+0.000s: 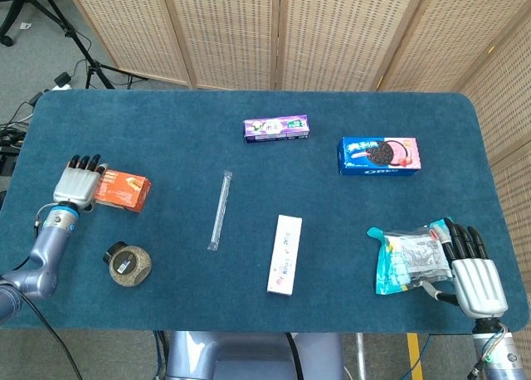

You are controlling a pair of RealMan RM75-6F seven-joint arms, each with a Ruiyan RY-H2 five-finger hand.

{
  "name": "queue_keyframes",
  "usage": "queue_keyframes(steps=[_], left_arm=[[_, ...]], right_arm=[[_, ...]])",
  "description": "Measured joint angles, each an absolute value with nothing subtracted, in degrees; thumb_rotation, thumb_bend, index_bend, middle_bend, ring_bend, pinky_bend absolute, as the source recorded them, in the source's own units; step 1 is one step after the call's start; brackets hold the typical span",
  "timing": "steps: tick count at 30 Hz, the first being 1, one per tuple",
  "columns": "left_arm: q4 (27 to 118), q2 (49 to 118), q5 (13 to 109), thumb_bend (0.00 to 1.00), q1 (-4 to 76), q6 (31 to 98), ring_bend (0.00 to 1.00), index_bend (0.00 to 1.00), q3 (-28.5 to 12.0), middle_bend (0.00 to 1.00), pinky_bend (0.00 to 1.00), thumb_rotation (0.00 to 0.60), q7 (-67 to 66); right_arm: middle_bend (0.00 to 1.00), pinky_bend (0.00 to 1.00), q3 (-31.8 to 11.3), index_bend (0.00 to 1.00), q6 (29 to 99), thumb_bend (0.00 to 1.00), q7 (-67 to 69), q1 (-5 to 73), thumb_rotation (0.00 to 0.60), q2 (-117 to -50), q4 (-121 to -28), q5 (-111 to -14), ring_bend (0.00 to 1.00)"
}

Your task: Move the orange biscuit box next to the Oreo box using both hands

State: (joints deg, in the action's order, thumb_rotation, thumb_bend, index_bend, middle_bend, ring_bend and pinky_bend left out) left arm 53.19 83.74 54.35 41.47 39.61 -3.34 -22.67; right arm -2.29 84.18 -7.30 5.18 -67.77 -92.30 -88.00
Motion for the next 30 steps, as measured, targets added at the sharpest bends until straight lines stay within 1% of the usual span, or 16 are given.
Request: queue_keyframes(steps=[3, 7, 11, 19, 25, 30], left_arm=[[52.21, 84.42, 55.46, 0.38, 41.06, 40.74, 0.18, 0.35, -3.53, 0.13, 0.16, 0.6, -22.03], [51.67, 84.96, 56.3, 0.42, 40.65, 41.84, 0.23, 0.43, -3.8, 0.2, 0.2, 0.6, -21.28], [51.21, 85.26, 57.41, 0.43, 40.25, 42.26, 0.27, 0.48, -3.94, 0.25, 0.23, 0.6, -20.61], [51.47, 85.21, 58.59, 0.44, 39.87, 42.79, 0.28, 0.5, -4.43, 0.26, 0.23, 0.6, -19.93], [54.93, 83.67, 59.46, 0.44, 40.03, 44.28, 0.28, 0.5, -5.38, 0.26, 0.23, 0.6, -19.97], [59.55, 81.64, 59.82, 0.44, 40.51, 45.89, 0.29, 0.51, -6.5, 0.27, 0.24, 0.6, -20.79]], right_arm=[[0.0, 0.0, -2.32, 0.0, 84.23, 0.07, -7.17, 5.14, 0.6, -67.72, -92.31, -87.95, 0.0], [0.0, 0.0, -2.29, 0.0, 84.21, 0.07, -7.17, 5.15, 0.6, -67.7, -92.35, -87.99, 0.0], [0.0, 0.0, -2.19, 0.0, 84.2, 0.06, -7.19, 5.17, 0.6, -67.75, -92.36, -88.19, 0.0], [0.0, 0.0, -2.29, 0.0, 84.27, 0.06, -6.85, 5.13, 0.6, -67.63, -92.37, -88.07, 0.0], [0.0, 0.0, -2.32, 0.0, 84.01, 0.06, -6.73, 5.2, 0.6, -67.6, -92.34, -87.84, 0.0], [0.0, 0.0, -2.35, 0.0, 84.21, 0.06, -6.32, 5.15, 0.6, -67.5, -92.37, -87.95, 0.0]])
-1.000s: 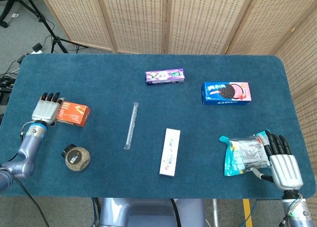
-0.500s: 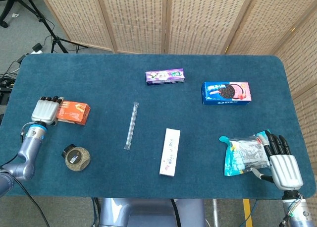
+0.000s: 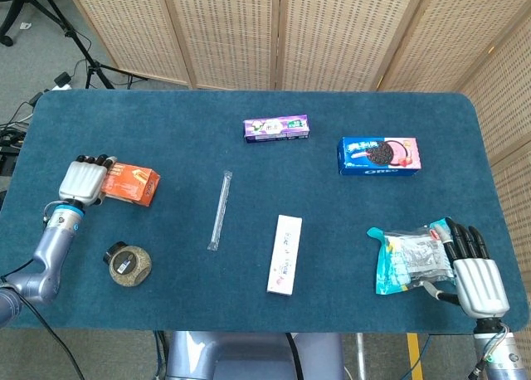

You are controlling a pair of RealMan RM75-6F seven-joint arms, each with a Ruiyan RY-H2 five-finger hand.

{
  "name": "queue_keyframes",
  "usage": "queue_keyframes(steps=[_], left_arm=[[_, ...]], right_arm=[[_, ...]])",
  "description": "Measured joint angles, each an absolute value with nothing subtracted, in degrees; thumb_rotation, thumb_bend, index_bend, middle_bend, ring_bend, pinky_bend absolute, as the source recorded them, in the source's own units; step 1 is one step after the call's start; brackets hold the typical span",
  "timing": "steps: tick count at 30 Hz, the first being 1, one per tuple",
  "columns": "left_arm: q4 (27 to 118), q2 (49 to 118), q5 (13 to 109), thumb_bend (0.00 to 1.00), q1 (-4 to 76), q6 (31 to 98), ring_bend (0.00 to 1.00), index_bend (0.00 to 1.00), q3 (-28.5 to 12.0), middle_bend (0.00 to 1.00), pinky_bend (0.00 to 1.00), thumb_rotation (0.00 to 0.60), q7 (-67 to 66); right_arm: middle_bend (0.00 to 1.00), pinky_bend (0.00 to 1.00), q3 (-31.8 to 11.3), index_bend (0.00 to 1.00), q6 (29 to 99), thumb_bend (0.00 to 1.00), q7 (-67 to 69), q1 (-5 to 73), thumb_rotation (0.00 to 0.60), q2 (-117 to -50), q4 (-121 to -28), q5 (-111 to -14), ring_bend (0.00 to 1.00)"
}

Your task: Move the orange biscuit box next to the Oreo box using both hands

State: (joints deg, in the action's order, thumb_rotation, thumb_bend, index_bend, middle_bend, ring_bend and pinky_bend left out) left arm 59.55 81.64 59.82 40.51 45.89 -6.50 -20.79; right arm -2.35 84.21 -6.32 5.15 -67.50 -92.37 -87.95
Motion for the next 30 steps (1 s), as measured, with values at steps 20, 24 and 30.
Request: queue_keyframes(steps=[20, 24, 30], left_arm=[[87.99, 74.91, 43.45, 0.43, 48.47, 53.12, 0.32, 0.51, -12.65, 0.28, 0.26, 0.6, -41.58], [91.84, 76.02, 36.38, 0.43, 51.41, 55.6, 0.32, 0.51, -13.24, 0.28, 0.26, 0.6, -47.31], [96.28, 79.24, 24.76, 0.43, 56.39, 60.48, 0.34, 0.52, -14.2, 0.28, 0.28, 0.6, -54.77]], right_arm=[[0.0, 0.0, -2.28, 0.0, 82.97, 0.06, -3.26, 5.66, 0.6, -66.92, -91.78, -87.76, 0.0], [0.0, 0.0, -2.32, 0.0, 83.23, 0.06, -2.51, 5.59, 0.6, -66.71, -91.72, -87.86, 0.0], [0.0, 0.0, -2.44, 0.0, 83.53, 0.06, -0.9, 5.46, 0.6, -66.23, -91.48, -87.84, 0.0]])
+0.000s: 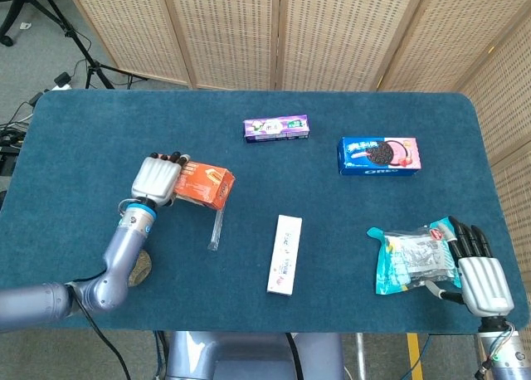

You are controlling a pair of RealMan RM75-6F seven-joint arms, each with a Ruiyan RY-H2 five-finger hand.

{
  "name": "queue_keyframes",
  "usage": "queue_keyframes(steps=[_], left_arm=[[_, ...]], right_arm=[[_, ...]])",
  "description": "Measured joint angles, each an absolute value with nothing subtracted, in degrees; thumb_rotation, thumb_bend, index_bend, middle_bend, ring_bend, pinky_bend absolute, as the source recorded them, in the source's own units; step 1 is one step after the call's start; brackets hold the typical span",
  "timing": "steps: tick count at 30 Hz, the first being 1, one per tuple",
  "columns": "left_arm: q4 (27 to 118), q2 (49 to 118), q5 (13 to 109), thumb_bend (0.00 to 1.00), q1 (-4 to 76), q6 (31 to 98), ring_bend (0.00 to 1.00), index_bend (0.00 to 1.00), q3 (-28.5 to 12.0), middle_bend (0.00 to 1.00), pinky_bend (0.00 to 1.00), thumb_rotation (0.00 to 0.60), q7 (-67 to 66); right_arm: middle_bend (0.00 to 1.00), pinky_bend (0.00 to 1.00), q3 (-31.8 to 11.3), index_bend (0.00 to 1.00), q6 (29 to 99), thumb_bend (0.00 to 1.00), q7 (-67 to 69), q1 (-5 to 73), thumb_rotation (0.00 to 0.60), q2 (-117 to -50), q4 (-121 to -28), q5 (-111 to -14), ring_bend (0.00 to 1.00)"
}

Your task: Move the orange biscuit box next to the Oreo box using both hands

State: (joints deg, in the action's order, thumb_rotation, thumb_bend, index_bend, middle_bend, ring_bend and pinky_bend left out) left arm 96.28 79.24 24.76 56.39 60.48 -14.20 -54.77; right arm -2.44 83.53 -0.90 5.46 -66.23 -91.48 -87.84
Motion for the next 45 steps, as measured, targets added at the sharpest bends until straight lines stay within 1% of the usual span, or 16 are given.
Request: queue_keyframes(steps=[5, 8, 14, 17, 20, 21, 24, 26, 30, 32, 37, 45], left_arm=[[98.52, 82.93, 13.94, 0.43, 61.04, 65.97, 0.35, 0.51, -15.64, 0.28, 0.29, 0.6, -60.35], [98.91, 85.85, 9.84, 0.43, 64.0, 69.28, 0.35, 0.51, -16.44, 0.28, 0.29, 0.6, -63.42], [97.33, 90.53, 7.76, 0.43, 67.06, 72.3, 0.35, 0.52, -17.53, 0.28, 0.29, 0.6, -64.99], [96.12, 92.52, 6.74, 0.41, 67.91, 73.32, 0.35, 0.51, -18.39, 0.28, 0.29, 0.6, -64.93], [94.74, 94.33, 6.0, 0.36, 68.5, 74.2, 0.35, 0.5, -19.02, 0.22, 0.29, 0.6, -64.71], [94.47, 94.69, 6.07, 0.34, 68.5, 74.25, 0.35, 0.47, -19.04, 0.19, 0.29, 0.6, -64.42], [94.32, 95.02, 5.94, 0.27, 67.96, 73.3, 0.32, 0.4, -19.28, 0.13, 0.29, 0.6, -62.84], [94.34, 94.9, 5.78, 0.24, 67.45, 72.47, 0.31, 0.37, -19.63, 0.11, 0.29, 0.6, -61.7], [94.28, 94.36, 6.25, 0.17, 66.65, 71.6, 0.27, 0.32, -19.81, 0.03, 0.28, 0.6, -60.39], [94.3, 94.07, 6.52, 0.16, 66.38, 71.32, 0.25, 0.3, -19.8, 0.0, 0.26, 0.6, -59.9], [94.52, 93.31, 8.03, 0.16, 65.56, 70.89, 0.21, 0.25, -20.09, 0.0, 0.23, 0.6, -57.81], [96.31, 90.04, 13.35, 0.16, 62.05, 69.4, 0.2, 0.25, -21.71, 0.0, 0.22, 0.6, -48.99]], right_arm=[[0.0, 0.0, -2.49, 0.0, 83.62, 0.06, 0.29, 5.43, 0.6, -65.92, -91.16, -87.87, 0.0], [0.0, 0.0, -2.47, 0.0, 83.68, 0.07, 0.92, 5.42, 0.6, -65.72, -91.09, -87.99, 0.0], [0.0, 0.0, -2.43, 0.0, 84.0, 0.06, 2.27, 5.33, 0.6, -65.39, -90.98, -88.32, 0.0], [0.0, 0.0, -2.35, 0.0, 84.03, 0.06, 2.96, 5.34, 0.6, -65.24, -90.89, -88.56, 0.0], [0.0, 0.0, -2.23, 0.0, 84.18, 0.06, 3.23, 5.34, 0.6, -65.21, -90.82, -89.0, 0.0], [0.0, 0.0, -2.22, 0.0, 84.32, 0.06, 3.32, 5.33, 0.6, -65.21, -90.81, -89.13, 0.0], [0.0, 0.0, -2.27, 0.0, 84.68, 0.06, 3.48, 5.25, 0.6, -65.3, -90.71, -89.22, 0.0], [0.0, 0.0, -2.29, 0.0, 84.78, 0.06, 3.51, 5.22, 0.6, -65.32, -90.71, -89.25, 0.0], [0.0, 0.0, -2.33, 0.0, 84.94, 0.06, 3.36, 5.21, 0.6, -65.46, -90.65, -89.34, 0.0], [0.0, 0.0, -2.32, 0.0, 85.0, 0.06, 3.31, 5.2, 0.6, -65.53, -90.64, -89.41, 0.0], [0.0, 0.0, -2.28, 0.0, 84.75, 0.06, 2.94, 5.26, 0.6, -65.63, -90.6, -89.29, 0.0], [0.0, 0.0, -2.4, 0.0, 84.92, 0.06, 3.01, 5.19, 0.6, -65.57, -90.59, -89.11, 0.0]])
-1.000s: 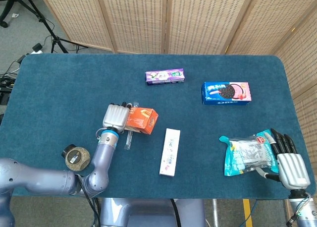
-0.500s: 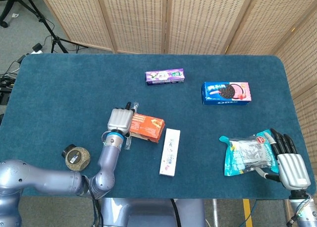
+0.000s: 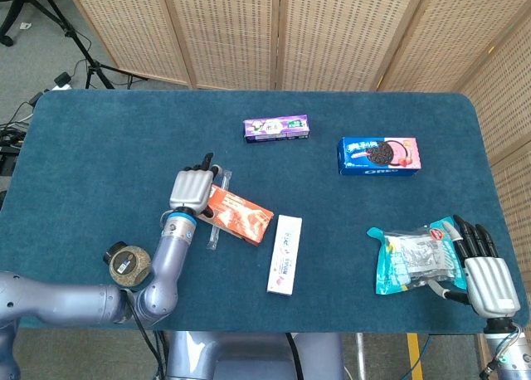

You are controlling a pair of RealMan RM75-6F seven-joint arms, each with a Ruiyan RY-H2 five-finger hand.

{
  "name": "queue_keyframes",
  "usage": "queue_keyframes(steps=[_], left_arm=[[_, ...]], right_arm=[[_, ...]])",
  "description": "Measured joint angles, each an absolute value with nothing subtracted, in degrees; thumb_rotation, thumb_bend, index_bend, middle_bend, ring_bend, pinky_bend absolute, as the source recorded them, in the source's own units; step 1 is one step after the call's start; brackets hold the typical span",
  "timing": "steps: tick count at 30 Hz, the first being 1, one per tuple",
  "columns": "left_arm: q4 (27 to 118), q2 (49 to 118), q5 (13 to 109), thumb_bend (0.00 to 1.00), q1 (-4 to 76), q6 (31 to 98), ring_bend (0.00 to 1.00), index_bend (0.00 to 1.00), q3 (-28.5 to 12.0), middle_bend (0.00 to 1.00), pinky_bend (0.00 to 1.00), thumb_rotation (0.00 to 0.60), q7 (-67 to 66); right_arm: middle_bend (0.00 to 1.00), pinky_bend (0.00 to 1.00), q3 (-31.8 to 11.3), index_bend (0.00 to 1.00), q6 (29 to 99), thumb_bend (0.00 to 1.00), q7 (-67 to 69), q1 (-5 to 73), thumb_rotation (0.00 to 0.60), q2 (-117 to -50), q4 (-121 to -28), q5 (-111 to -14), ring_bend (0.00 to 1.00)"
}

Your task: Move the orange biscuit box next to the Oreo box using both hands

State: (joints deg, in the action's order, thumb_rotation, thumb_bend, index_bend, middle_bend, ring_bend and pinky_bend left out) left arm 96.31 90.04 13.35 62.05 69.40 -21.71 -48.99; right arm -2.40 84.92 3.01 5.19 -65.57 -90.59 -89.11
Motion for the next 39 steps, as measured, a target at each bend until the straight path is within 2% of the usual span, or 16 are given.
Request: queue_keyframes(steps=[3, 7, 15, 19, 22, 25, 28, 31, 35, 39], left_arm=[[97.9, 87.89, 14.2, 0.15, 60.08, 68.18, 0.19, 0.25, -23.35, 0.0, 0.22, 0.6, -44.38], [100.8, 83.94, 13.57, 0.15, 56.78, 65.69, 0.11, 0.24, -26.26, 0.0, 0.14, 0.6, -37.87], [106.84, 71.6, 14.58, 0.15, 45.33, 56.84, 0.08, 0.24, -29.9, 0.0, 0.13, 0.6, -23.2], [107.96, 67.98, 21.83, 0.15, 38.31, 53.82, 0.01, 0.14, -30.28, 0.0, 0.04, 0.6, -15.34], [108.06, 66.2, 30.03, 0.15, 33.21, 52.99, 0.0, 0.08, -29.93, 0.0, 0.0, 0.6, -9.92], [107.46, 65.13, 40.67, 0.15, 28.3, 53.34, 0.0, 0.06, -28.91, 0.0, 0.0, 0.6, -4.45], [105.34, 64.91, 52.88, 0.15, 23.82, 55.87, 0.0, 0.06, -26.75, 0.0, 0.0, 0.6, -0.28], [100.45, 65.91, 65.75, 0.15, 19.72, 61.55, 0.0, 0.06, -23.39, 0.0, 0.0, 0.6, 1.92], [88.39, 69.62, 80.18, 0.16, 14.73, 74.08, 0.0, 0.06, -18.27, 0.0, 0.0, 0.6, 1.89], [76.26, 74.55, 87.1, 0.16, 10.48, 85.13, 0.0, 0.06, -13.44, 0.0, 0.0, 0.6, -0.23]], right_arm=[[0.0, 0.0, -2.46, 0.0, 84.9, 0.06, 2.92, 5.2, 0.6, -65.6, -90.58, -89.0, 0.0], [0.0, 0.0, -2.46, 0.0, 84.75, 0.06, 2.75, 5.21, 0.6, -65.63, -90.58, -88.81, 0.0], [0.0, 0.0, -2.6, 0.0, 84.59, 0.06, 1.93, 5.27, 0.6, -65.83, -90.64, -88.46, 0.0], [0.0, 0.0, -2.49, 0.0, 84.46, 0.06, 1.04, 5.35, 0.6, -66.07, -90.71, -88.62, 0.0], [0.0, 0.0, -2.5, 0.0, 84.12, 0.06, -0.06, 5.48, 0.6, -66.46, -90.75, -88.4, 0.0], [0.0, 0.0, -2.54, 0.0, 83.99, 0.06, -0.8, 5.54, 0.6, -66.75, -90.81, -88.21, 0.0], [0.0, 0.0, -2.57, 0.0, 83.99, 0.06, -1.4, 5.53, 0.6, -66.93, -90.86, -88.07, 0.0], [0.0, 0.0, -2.59, 0.0, 84.01, 0.06, -2.02, 5.51, 0.6, -67.06, -90.92, -87.97, 0.0], [0.0, 0.0, -2.68, 0.0, 84.25, 0.06, -2.59, 5.43, 0.6, -67.2, -90.92, -87.88, 0.0], [0.0, 0.0, -2.73, 0.0, 84.64, 0.06, -3.16, 5.29, 0.6, -67.28, -90.94, -87.91, 0.0]])
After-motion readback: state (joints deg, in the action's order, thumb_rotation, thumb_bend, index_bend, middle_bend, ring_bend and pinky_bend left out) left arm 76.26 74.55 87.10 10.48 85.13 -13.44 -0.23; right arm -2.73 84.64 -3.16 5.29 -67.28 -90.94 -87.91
